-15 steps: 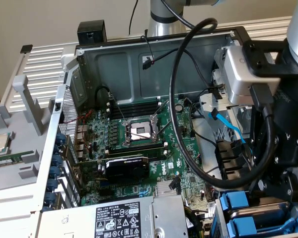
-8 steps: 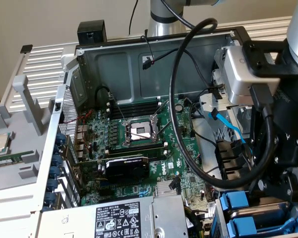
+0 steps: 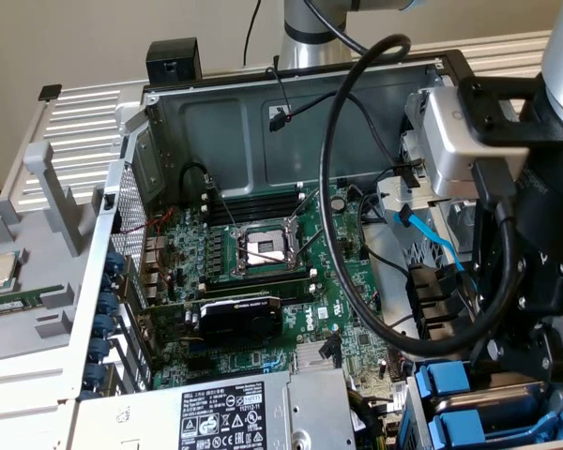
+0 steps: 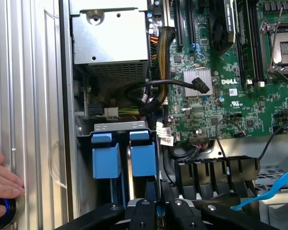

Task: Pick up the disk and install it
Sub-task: 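Insert the second disk wire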

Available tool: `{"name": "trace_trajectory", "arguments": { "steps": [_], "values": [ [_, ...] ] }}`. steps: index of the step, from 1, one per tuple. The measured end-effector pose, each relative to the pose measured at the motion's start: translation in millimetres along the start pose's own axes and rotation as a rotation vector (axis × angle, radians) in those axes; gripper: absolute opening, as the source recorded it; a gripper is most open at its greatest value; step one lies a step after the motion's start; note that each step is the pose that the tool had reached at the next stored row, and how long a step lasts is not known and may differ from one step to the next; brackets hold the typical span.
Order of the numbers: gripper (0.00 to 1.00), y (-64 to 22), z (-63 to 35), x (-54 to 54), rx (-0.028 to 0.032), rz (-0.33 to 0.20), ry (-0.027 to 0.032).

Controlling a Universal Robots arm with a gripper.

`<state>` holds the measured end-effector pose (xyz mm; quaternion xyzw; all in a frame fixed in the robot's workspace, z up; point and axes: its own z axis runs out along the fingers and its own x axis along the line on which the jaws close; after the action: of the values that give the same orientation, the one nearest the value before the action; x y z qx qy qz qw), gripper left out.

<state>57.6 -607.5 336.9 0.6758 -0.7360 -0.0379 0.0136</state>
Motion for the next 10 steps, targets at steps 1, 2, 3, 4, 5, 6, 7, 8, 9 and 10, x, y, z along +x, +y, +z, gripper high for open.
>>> {"name": "trace_trajectory", "arguments": {
  "steps": [1, 2, 3, 4, 5, 6, 7, 8, 9, 10],
  "values": [
    [0.17, 0.0, 0.0, 0.0, 0.0000, 0.000, 0.0000],
    [0.17, 0.0, 0.0, 0.0, 0.0000, 0.001, 0.0000],
    [0.17, 0.0, 0.0, 0.0, 0.0001, 0.001, 0.0000],
    [0.17, 0.0, 0.1, 0.0, 0.0001, 0.002, -0.0001],
    [0.17, 0.0, 0.1, 0.0, 0.0001, 0.002, -0.0001],
    [0.17, 0.0, 0.1, 0.0, 0.0001, 0.003, -0.0002],
    [0.17, 0.0, 0.1, 0.0, 0.0002, 0.003, -0.0004],
    [0.17, 0.0, 0.2, 0.0, 0.0002, 0.003, -0.0006],
    [0.17, -0.1, 0.2, -0.1, 0.0004, 0.003, -0.0010],
    [0.18, -0.2, 0.3, -0.1, 0.0006, 0.003, -0.0020]
  ]
}}
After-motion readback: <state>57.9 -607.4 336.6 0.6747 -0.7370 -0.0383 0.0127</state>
